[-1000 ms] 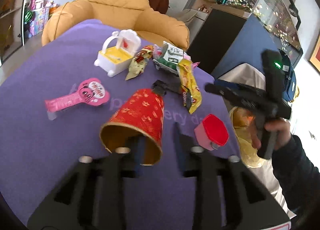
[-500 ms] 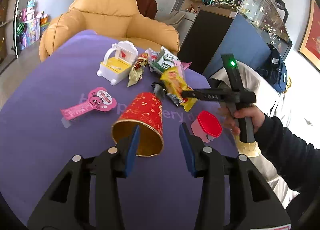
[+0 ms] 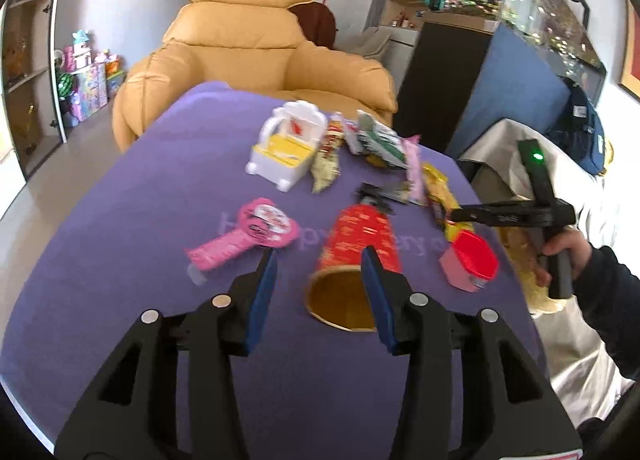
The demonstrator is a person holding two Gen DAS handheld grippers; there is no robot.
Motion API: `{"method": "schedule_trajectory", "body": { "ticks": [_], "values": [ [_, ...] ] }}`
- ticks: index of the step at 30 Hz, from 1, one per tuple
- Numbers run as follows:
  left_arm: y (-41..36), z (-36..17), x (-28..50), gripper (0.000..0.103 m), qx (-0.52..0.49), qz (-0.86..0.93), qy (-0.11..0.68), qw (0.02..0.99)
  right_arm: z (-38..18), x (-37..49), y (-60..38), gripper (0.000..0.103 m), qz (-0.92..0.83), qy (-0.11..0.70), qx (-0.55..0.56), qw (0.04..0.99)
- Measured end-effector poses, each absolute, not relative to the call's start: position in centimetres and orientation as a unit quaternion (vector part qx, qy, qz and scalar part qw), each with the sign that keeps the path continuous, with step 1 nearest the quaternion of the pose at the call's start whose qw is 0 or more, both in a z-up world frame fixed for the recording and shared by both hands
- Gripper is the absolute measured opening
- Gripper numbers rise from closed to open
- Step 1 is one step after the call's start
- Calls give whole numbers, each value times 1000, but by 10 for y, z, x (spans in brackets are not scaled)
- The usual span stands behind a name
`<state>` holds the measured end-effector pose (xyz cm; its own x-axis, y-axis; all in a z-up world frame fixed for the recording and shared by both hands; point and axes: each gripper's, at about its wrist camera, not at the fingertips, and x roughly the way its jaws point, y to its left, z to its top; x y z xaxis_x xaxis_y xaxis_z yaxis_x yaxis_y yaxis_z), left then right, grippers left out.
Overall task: Collect trash
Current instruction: 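Lift the yellow chip bag with the right tool while the left tool grasps a clear plastic wrapper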
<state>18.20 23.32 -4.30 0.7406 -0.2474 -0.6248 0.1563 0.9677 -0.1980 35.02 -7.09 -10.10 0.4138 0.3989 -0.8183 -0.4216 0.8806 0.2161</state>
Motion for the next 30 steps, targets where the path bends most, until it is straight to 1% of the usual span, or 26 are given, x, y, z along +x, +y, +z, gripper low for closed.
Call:
{"method": "schedule_trajectory", "body": {
  "ticks": [3, 6, 8, 9, 11, 15, 17, 19, 22, 23, 24, 25, 26, 30],
  "values": [
    [244, -47, 200, 42, -36, -90, 343, 934, -100, 350, -63, 36, 247, 485, -31, 839],
    [255, -59, 228, 42, 3, -79, 364, 928, -100, 349, -53, 39, 244, 481, -64, 839],
    [264, -68, 243, 42, -12, -88, 384, 919, -99, 346, -52, 39, 243, 478, -71, 841],
    [270, -75, 252, 42, -33, -96, 402, 910, -100, 347, -53, 39, 243, 478, -66, 842],
    [273, -82, 259, 42, -43, -99, 419, 901, -99, 348, -57, 40, 247, 480, -47, 840],
    [260, -85, 262, 42, -28, -116, 432, 894, -99, 348, -64, 40, 260, 482, -29, 836],
    [251, -87, 266, 46, -20, -115, 438, 891, -98, 348, -66, 40, 262, 484, -27, 834],
    [239, -88, 272, 47, -4, -111, 440, 891, -98, 348, -68, 40, 258, 487, -19, 834],
    [226, -88, 284, 47, 12, -99, 446, 889, -90, 341, -73, 40, 249, 468, -8, 848],
    [224, -88, 287, 37, 7, -95, 448, 889, -86, 338, -74, 40, 248, 457, -8, 854],
    [222, -87, 289, 25, -4, -96, 454, 886, -81, 334, -76, 40, 246, 443, -8, 862],
    [222, -85, 290, 21, -17, -100, 457, 884, -77, 332, -77, 40, 246, 434, -5, 867],
    [221, -82, 287, 14, -26, -104, 454, 885, -74, 331, -79, 40, 246, 431, 1, 868],
    [214, -67, 269, 13, -29, -105, 425, 899, -77, 337, -83, 40, 241, 449, 39, 860]
  ]
}}
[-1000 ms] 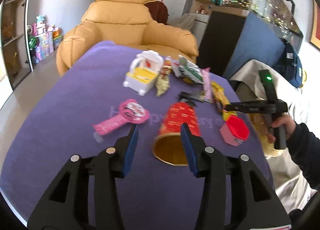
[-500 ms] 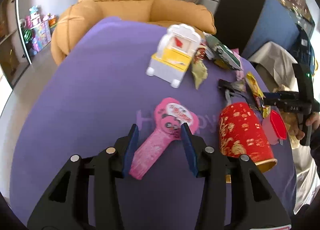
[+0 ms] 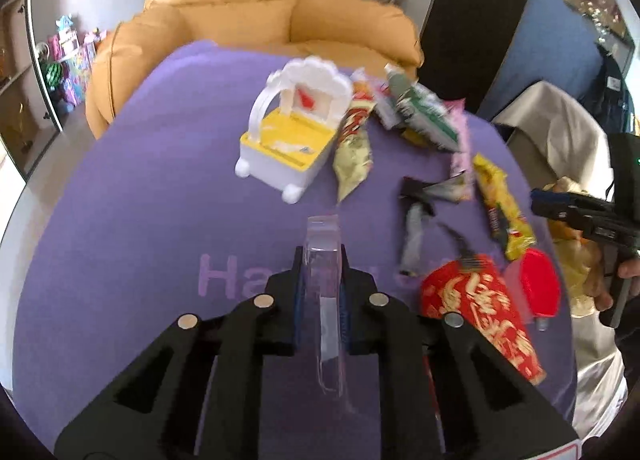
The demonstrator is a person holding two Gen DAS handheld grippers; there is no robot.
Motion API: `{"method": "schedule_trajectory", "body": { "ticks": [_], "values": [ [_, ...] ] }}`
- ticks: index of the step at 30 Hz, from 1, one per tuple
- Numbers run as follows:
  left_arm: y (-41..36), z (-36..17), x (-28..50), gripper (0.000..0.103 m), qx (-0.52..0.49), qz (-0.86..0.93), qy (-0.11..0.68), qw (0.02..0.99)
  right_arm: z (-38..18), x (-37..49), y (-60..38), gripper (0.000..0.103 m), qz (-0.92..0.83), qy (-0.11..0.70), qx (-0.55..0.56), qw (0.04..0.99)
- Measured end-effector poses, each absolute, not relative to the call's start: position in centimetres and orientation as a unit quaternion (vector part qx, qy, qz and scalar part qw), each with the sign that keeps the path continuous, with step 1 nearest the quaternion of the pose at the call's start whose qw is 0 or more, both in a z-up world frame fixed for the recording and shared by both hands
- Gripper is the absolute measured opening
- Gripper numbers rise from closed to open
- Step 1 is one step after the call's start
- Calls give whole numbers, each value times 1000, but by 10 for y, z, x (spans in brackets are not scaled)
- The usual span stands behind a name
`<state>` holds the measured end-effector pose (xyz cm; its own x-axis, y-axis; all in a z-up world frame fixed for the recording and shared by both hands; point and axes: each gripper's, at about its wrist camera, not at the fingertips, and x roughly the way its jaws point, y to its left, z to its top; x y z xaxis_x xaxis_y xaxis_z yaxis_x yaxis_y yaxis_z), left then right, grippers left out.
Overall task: Collect trash
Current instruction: 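Lift the yellow chip bag with the right tool while the left tool grasps a clear plastic wrapper, then carry both items to the bin and open both tools to drop them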
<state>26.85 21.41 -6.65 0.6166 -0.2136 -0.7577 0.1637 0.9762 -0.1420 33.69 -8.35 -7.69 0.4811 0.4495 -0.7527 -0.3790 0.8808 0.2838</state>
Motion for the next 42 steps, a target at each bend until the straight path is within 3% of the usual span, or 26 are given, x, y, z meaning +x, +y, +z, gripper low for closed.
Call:
{"method": "schedule_trajectory", "body": {
  "ticks": [5, 15, 16, 17, 22, 32, 42],
  "values": [
    [207, -46, 250, 13, -31, -93, 390, 916, -90, 350, -77, 40, 215, 463, 48, 859],
    [213, -33, 234, 13, -104, -75, 358, 925, -101, 358, -37, 39, 208, 440, -59, 871],
    [211, -33, 233, 13, -103, -76, 357, 925, -100, 358, -35, 28, 218, 442, -63, 868],
    [208, -33, 232, 13, -102, -77, 356, 926, -98, 355, -33, 27, 226, 440, -69, 867],
    [197, -27, 230, 13, -100, -78, 353, 927, -67, 327, -26, 18, 238, 388, -112, 883],
    [169, 9, 222, 13, -97, -82, 325, 937, 6, 284, -56, 18, 222, 308, -115, 918],
    [73, 19, 220, 13, -66, -144, 321, 934, 35, 240, -136, 18, 173, 276, -93, 941]
  ]
}}
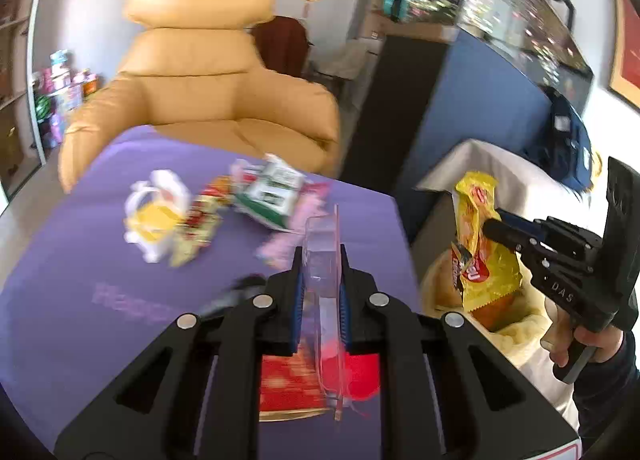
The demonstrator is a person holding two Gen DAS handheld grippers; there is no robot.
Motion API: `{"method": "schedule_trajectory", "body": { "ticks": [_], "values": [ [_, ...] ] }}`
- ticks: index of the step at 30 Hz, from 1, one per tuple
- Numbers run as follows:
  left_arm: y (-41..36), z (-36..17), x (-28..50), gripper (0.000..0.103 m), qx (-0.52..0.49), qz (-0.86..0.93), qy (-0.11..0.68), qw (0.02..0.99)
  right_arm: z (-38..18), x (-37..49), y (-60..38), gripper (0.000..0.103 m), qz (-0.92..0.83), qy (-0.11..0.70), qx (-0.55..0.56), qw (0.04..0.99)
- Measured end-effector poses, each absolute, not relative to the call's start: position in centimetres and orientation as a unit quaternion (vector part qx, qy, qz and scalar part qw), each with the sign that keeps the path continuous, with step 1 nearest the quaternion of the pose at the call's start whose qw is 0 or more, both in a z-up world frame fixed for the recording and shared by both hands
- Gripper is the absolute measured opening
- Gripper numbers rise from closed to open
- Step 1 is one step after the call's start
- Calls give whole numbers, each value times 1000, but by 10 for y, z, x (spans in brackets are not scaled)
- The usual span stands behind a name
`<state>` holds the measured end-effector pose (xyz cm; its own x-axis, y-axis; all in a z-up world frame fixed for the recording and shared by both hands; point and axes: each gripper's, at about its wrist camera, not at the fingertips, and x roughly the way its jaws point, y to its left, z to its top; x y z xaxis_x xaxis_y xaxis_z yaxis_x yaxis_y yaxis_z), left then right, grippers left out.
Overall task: Collect trash
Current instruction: 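Carry both items to the bin and open both tools to drop them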
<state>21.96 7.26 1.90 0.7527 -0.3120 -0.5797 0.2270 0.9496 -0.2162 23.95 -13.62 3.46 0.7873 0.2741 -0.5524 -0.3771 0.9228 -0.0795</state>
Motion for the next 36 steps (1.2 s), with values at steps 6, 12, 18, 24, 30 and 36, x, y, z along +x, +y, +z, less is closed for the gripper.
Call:
{"method": "schedule_trajectory", "body": {
  "ticks": [6, 12, 18, 24, 30, 36],
  "values": [
    [-5, 12, 222, 13, -37, -195, 337, 920, 26, 218, -204, 18, 116, 282, -76, 949],
    [-78, -2, 226, 13, -14, -260, 357, 897, 14, 201, -270, 18, 59, 290, -55, 954],
    [-139, -32, 237, 13, -21, -339, 398, 852, 1, 195, -321, 18, 7, 301, -31, 953],
    [-178, -62, 254, 16, -27, -367, 428, 825, -16, 199, -344, 18, -14, 313, -28, 949],
    [-187, -75, 267, 54, -42, -376, 442, 813, -29, 203, -352, 18, -17, 326, -20, 945],
    [-160, -61, 268, 57, -58, -351, 427, 831, -37, 213, -337, 18, -1, 336, -23, 942]
  ]
}}
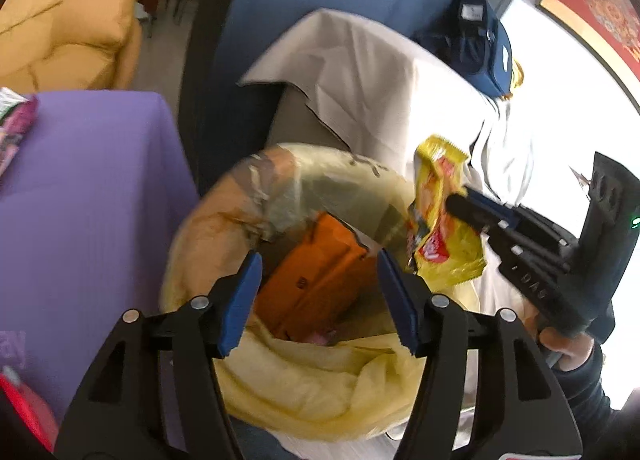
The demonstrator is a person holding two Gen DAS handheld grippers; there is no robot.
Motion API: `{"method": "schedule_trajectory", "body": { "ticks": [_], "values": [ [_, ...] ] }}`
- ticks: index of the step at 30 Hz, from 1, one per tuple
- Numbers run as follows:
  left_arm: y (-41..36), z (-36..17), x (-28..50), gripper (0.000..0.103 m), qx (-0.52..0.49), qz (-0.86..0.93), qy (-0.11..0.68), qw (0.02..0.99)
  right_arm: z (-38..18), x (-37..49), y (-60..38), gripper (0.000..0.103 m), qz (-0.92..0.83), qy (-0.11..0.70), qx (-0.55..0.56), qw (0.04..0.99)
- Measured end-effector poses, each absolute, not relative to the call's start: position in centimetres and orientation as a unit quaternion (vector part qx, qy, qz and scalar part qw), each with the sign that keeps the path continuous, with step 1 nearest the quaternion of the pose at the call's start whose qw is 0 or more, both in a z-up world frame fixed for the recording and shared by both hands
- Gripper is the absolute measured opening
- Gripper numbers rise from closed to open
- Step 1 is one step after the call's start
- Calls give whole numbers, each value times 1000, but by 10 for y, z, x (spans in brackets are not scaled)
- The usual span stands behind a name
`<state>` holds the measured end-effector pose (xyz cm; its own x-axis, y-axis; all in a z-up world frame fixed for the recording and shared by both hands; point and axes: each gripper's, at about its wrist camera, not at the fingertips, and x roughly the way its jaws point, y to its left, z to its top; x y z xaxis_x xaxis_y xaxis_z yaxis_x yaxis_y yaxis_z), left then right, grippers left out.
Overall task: Collect trash
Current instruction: 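Carry both items to the bin and open both tools to drop them, then grasp the red paper cup with the left tool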
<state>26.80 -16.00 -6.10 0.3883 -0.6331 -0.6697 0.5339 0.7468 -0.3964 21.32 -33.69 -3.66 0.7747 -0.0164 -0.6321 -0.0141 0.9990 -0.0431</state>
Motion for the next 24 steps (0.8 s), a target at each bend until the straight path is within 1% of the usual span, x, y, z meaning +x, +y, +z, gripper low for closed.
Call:
{"method": "schedule_trajectory", "body": {
  "ticks": [6, 10, 12, 13, 15, 17, 18, 24],
  "values": [
    [-119, -44, 261, 57, -68, -306, 404, 859, -49, 231, -309, 18, 14, 358, -45, 933],
    [-100, -40, 255, 57, -66, -291, 395, 869, -62, 239, -295, 18, 18, 381, -69, 922],
    [-94, -41, 253, 57, -65, -291, 396, 869, -67, 239, -291, 18, 35, 393, -64, 917],
    [-92, -42, 253, 57, -67, -291, 397, 868, -68, 237, -291, 22, 44, 397, -58, 915],
    [-88, -44, 252, 57, -72, -290, 400, 866, -68, 233, -290, 22, 50, 402, -47, 913],
    [-85, -46, 252, 57, -77, -289, 402, 866, -66, 230, -292, 26, 52, 404, -37, 913],
    [-84, -47, 252, 57, -80, -289, 403, 865, -64, 228, -293, 31, 50, 404, -30, 913],
    [-66, -44, 245, 57, -89, -285, 400, 867, -51, 217, -303, 33, 39, 397, 0, 917]
  ]
}}
